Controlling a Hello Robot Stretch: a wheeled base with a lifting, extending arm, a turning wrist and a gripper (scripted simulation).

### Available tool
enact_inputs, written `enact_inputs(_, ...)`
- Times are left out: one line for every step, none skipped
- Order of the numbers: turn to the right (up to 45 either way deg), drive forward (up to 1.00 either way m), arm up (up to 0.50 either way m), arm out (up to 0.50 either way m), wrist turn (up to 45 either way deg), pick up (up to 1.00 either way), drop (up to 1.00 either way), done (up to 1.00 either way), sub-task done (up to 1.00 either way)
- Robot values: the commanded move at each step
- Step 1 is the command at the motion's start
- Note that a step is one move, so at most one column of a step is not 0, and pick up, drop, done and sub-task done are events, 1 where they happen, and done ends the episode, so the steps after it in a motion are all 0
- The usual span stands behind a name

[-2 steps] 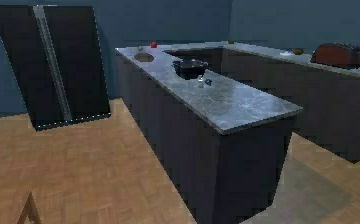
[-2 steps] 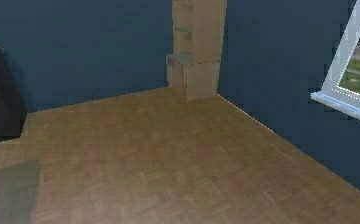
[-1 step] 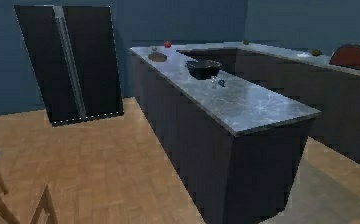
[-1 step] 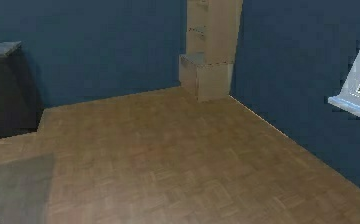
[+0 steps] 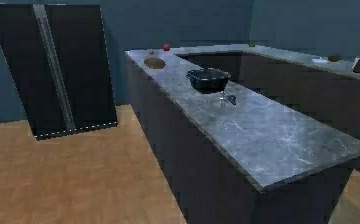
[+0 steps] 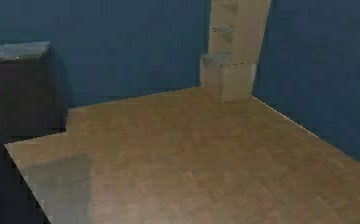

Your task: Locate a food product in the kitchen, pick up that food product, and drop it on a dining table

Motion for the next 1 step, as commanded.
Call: enact_inputs(0.0,0.6,0.0,0.0,0.0,0.0,0.0,0.0,0.0)
